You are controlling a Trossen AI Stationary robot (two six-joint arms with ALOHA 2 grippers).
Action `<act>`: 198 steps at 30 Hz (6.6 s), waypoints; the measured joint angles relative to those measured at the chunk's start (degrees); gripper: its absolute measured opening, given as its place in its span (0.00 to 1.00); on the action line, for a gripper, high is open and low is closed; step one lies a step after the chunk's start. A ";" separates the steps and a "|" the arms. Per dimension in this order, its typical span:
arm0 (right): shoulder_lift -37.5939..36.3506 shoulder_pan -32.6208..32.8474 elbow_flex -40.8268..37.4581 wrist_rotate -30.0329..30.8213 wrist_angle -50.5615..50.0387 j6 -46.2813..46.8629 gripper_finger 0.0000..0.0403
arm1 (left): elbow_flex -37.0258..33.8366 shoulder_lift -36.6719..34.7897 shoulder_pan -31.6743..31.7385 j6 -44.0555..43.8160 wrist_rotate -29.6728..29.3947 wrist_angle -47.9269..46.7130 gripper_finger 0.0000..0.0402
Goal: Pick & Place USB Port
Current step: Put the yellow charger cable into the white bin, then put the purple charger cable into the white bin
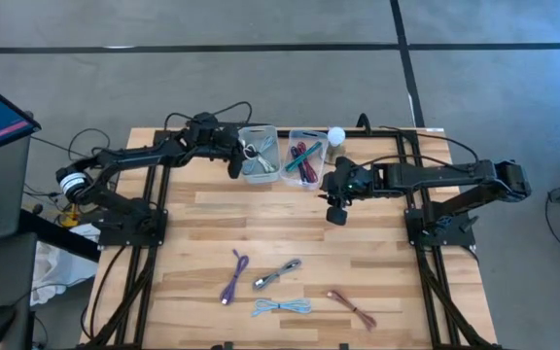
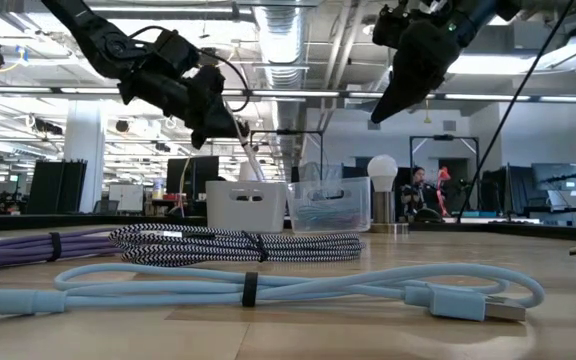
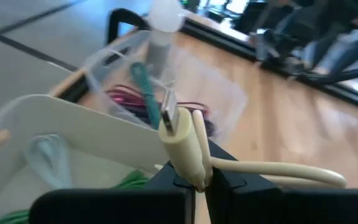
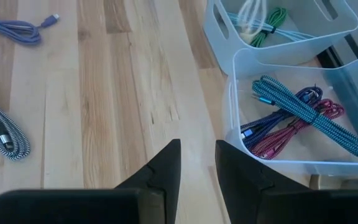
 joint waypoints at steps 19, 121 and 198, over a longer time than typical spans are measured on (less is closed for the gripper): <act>0.00 0.04 0.00 0.00 0.02 0.01 0.23 | -0.07 9.88 1.48 -1.06 -4.10 3.39 0.10; -10.95 -2.99 0.02 13.08 -13.14 -0.87 0.23 | -13.06 -30.27 -33.00 -25.31 -18.76 -29.45 0.33; -15.02 -7.10 -0.02 25.41 -17.30 0.46 0.23 | -13.18 2.56 -53.01 -53.14 -14.87 -2.32 0.33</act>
